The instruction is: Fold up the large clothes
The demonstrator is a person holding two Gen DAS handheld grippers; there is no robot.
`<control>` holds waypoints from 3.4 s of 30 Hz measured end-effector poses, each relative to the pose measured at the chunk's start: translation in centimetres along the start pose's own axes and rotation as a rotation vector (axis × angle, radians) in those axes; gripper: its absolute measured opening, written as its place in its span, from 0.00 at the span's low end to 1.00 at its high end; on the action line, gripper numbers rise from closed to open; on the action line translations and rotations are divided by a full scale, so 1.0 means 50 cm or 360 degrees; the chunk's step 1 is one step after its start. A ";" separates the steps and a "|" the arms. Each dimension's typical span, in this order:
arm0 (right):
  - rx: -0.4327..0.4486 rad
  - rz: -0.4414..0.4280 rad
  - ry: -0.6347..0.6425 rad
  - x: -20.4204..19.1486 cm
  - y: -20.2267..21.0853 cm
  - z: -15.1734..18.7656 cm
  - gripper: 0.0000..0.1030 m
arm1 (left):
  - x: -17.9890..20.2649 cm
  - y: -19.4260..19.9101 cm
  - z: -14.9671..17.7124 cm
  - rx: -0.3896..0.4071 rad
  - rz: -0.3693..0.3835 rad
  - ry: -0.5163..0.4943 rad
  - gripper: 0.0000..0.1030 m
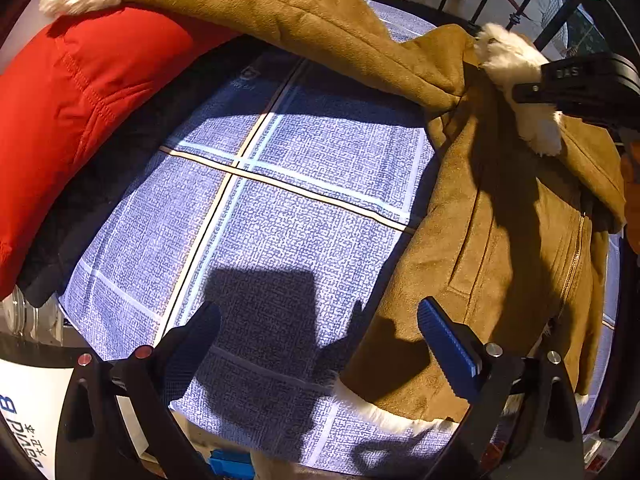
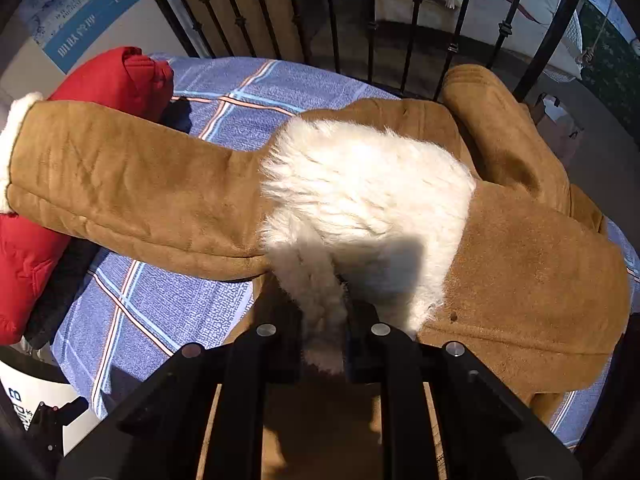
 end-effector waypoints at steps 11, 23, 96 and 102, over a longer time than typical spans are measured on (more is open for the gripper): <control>0.0080 -0.0253 0.0074 -0.031 0.070 0.035 0.65 | 0.073 0.022 -0.047 0.0067 -0.0090 -0.0218 0.94; 0.0244 0.0011 -0.0606 0.519 0.126 0.149 0.72 | 0.371 0.089 -0.255 0.0329 -0.0075 -0.0748 0.94; 0.0097 -0.0097 -0.0574 0.322 0.114 0.400 0.95 | -0.321 0.265 -0.385 0.0714 0.0121 0.0546 0.23; 0.0098 -0.0145 -0.0764 0.386 0.113 0.451 0.95 | -0.187 0.364 -0.378 0.0879 0.0218 0.0287 0.13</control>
Point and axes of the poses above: each gripper's, at about its wrist camera, not at the fingertips, and y roughly against the way its jaws point, x to its right, z to its underside, the point moved 9 cm from there along -y, roughly the way its jaws point, and after that the axes turned 12 degrees about -x, right-handed, at the moved point
